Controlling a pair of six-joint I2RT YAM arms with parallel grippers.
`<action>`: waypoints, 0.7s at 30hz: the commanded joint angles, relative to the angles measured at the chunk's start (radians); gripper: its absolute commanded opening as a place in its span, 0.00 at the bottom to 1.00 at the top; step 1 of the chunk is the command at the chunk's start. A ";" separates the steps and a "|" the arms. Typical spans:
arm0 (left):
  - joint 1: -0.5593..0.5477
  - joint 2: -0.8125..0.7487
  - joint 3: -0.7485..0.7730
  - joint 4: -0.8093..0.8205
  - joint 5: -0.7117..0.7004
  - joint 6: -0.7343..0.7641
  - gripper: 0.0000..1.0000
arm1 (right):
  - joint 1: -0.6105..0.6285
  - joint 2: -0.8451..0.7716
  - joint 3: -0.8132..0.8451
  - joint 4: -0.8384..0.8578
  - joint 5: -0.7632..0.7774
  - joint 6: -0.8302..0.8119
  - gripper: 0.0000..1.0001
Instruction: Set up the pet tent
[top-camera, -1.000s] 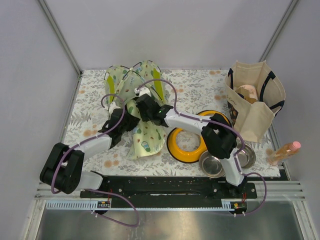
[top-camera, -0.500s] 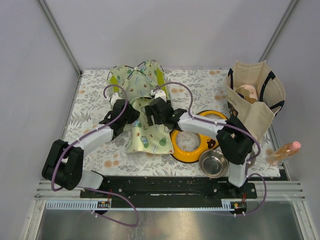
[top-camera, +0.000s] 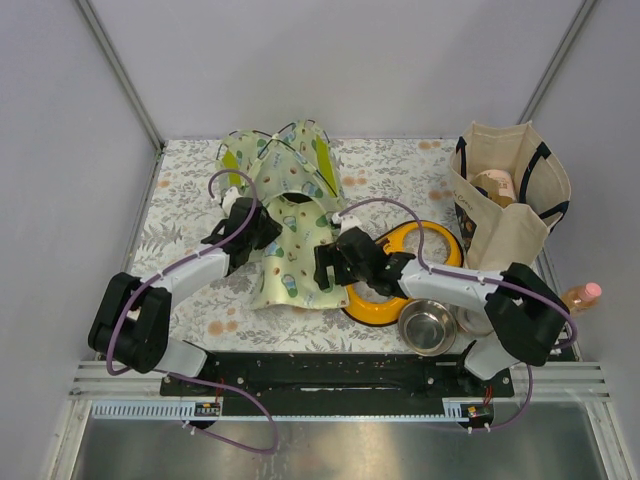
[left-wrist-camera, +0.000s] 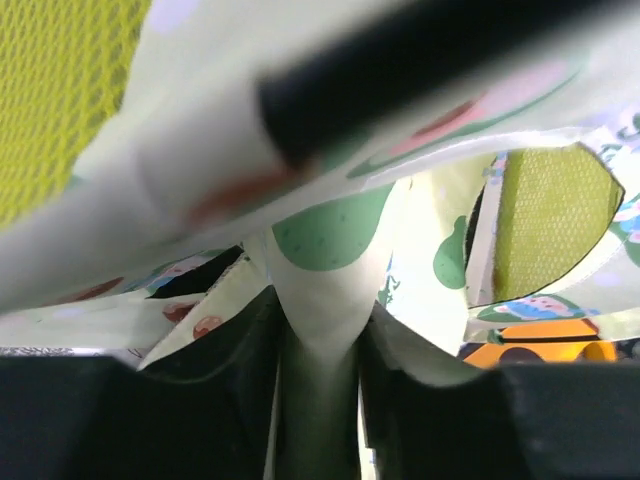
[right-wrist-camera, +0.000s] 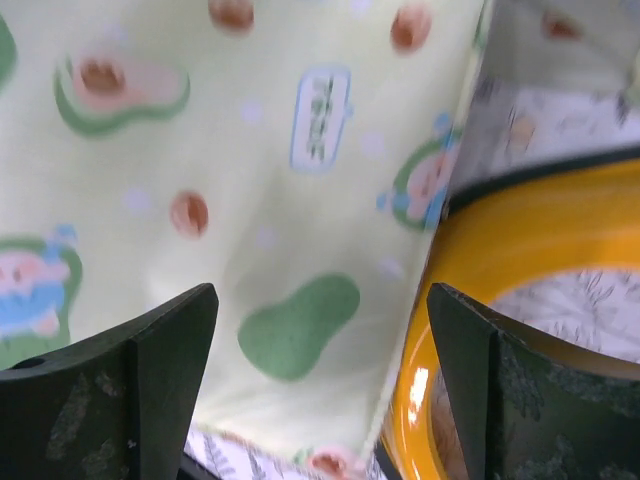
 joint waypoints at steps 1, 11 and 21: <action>-0.002 -0.040 0.026 0.011 0.049 0.005 0.46 | 0.037 -0.139 -0.107 0.095 -0.130 0.028 0.95; -0.003 -0.192 0.012 -0.077 0.127 0.097 0.96 | 0.049 -0.293 -0.208 0.013 -0.087 0.099 0.95; -0.005 -0.327 -0.067 -0.207 0.104 0.197 0.99 | 0.056 -0.360 -0.270 0.101 -0.157 0.097 0.95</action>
